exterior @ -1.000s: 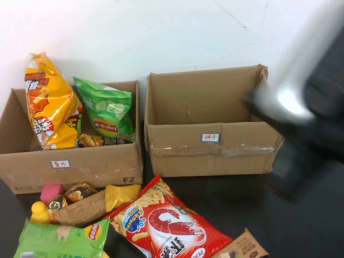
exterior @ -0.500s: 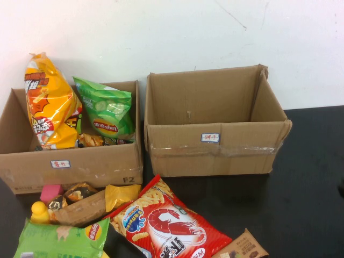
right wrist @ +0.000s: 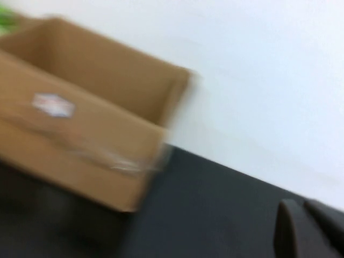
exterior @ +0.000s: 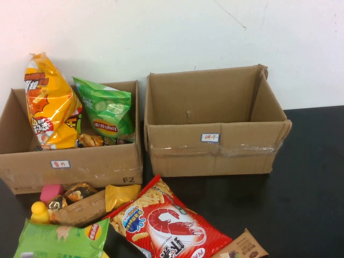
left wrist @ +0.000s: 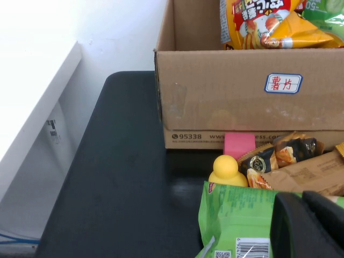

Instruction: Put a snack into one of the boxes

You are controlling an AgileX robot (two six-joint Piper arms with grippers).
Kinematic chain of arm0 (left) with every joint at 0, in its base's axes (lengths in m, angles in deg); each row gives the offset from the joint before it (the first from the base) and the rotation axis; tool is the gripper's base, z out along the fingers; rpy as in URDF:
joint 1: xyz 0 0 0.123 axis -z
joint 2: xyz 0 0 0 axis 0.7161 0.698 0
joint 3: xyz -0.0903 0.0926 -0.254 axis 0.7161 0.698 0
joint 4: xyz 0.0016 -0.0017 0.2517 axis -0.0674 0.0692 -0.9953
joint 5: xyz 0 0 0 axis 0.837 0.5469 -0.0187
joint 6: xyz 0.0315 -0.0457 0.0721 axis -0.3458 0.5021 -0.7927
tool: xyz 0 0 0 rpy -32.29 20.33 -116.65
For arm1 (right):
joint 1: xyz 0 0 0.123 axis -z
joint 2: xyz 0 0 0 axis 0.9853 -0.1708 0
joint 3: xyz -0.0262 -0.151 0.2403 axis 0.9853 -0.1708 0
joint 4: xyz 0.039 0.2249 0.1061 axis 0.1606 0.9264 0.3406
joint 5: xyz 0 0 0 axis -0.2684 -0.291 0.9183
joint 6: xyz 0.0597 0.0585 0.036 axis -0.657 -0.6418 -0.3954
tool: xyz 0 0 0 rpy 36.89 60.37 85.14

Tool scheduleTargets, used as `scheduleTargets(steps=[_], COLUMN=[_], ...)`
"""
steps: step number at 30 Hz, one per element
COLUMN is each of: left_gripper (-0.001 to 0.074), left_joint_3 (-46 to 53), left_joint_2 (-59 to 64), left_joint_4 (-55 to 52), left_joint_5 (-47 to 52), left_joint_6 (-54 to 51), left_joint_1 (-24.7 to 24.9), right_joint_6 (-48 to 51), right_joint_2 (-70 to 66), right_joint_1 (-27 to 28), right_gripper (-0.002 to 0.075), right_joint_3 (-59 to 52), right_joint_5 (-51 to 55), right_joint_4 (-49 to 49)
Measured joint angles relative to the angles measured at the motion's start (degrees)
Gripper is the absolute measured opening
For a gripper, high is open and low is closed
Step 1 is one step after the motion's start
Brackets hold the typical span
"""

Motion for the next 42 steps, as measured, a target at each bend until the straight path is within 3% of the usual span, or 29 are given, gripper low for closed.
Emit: scheduleTargets(steps=[6, 10, 13, 26, 27, 31, 33, 36, 42], left_gripper=[-0.0002, -0.0002, -0.0003, -0.0003, -0.0003, -0.0003, -0.0003, -0.0002, -0.0003], left_joint_3=[0.0, 0.0, 0.0, 0.0, 0.0, 0.0, 0.0, 0.0, 0.0], left_joint_2=[0.0, 0.0, 0.0, 0.0, 0.0, 0.0, 0.0, 0.0, 0.0], left_joint_4=[0.0, 0.0, 0.0, 0.0, 0.0, 0.0, 0.0, 0.0, 0.0], left_joint_5=[0.0, 0.0, 0.0, 0.0, 0.0, 0.0, 0.0, 0.0, 0.0], left_joint_6=[0.0, 0.0, 0.0, 0.0, 0.0, 0.0, 0.0, 0.0, 0.0], left_joint_1=[0.0, 0.0, 0.0, 0.0, 0.0, 0.0, 0.0, 0.0, 0.0], right_joint_6=[-5.0, -6.37, -7.08, -9.53, -6.71, 31.13, 44.33, 47.2, 38.02], right_joint_2=[5.02, 8.2, 8.89, 14.19, 14.19, 15.81, 18.18, 22.2, 23.46], right_joint_1=[22.21, 33.26, 38.01, 37.84, 37.84, 37.84, 37.74, 36.98, 30.79], right_gripper=[-0.0001, -0.0001, -0.0001, -0.0001, -0.0001, -0.0001, -0.0001, -0.0001, -0.0001], right_joint_3=[-7.48, -13.21, -16.77, -24.28, -24.28, -24.28, -24.28, -24.28, -24.37], right_joint_5=[-8.89, -16.55, -21.94, -35.9, -36.19, -34.97, -32.12, -24.06, -8.06], right_joint_4=[-0.5, -0.92, -1.29, 2.51, 5.72, 36.68, 49.79, 55.71, 50.52])
